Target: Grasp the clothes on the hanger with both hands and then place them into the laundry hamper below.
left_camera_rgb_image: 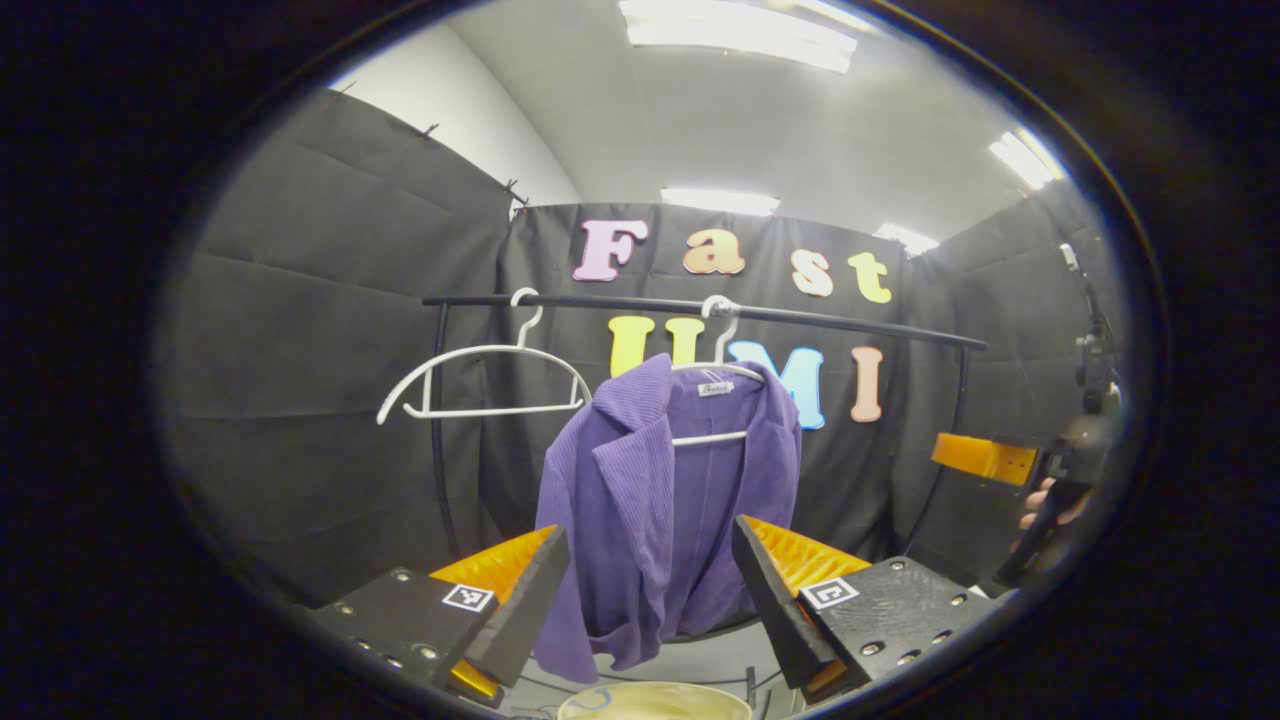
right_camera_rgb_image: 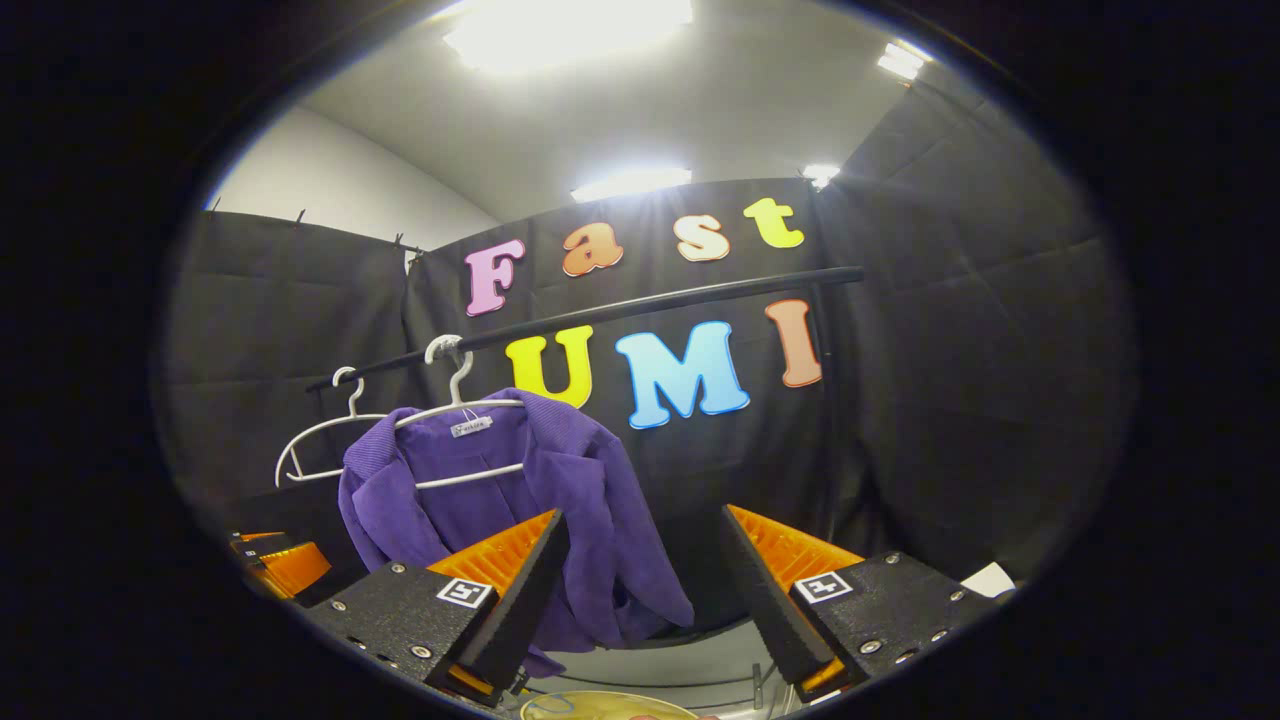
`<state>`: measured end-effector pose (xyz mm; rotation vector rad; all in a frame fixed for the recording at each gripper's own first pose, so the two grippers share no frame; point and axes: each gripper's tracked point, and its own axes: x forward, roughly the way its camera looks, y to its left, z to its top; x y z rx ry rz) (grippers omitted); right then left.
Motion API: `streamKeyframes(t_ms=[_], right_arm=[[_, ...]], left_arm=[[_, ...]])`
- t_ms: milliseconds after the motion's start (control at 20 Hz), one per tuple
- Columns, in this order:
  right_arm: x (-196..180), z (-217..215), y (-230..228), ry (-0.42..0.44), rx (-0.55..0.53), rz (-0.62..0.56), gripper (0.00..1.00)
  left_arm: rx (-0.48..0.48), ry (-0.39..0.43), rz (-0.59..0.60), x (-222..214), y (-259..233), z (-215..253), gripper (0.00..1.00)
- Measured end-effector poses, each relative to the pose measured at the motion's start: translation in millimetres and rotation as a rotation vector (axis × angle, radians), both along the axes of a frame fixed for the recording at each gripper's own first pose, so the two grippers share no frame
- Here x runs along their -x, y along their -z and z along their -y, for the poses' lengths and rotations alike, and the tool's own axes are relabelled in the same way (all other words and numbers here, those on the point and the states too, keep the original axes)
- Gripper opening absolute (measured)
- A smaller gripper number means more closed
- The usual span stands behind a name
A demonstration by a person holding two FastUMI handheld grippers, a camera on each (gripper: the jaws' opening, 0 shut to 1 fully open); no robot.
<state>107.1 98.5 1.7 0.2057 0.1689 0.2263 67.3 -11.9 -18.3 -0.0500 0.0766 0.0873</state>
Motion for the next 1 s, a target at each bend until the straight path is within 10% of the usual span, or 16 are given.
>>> streamKeyframes(t_ms=[1000], right_arm=[[-164, -130, 92, -0.365, 0.047, -0.113, 0.94]], left_arm=[[0.106, -0.269, -0.098, -155, 50, -14, 0.95]])
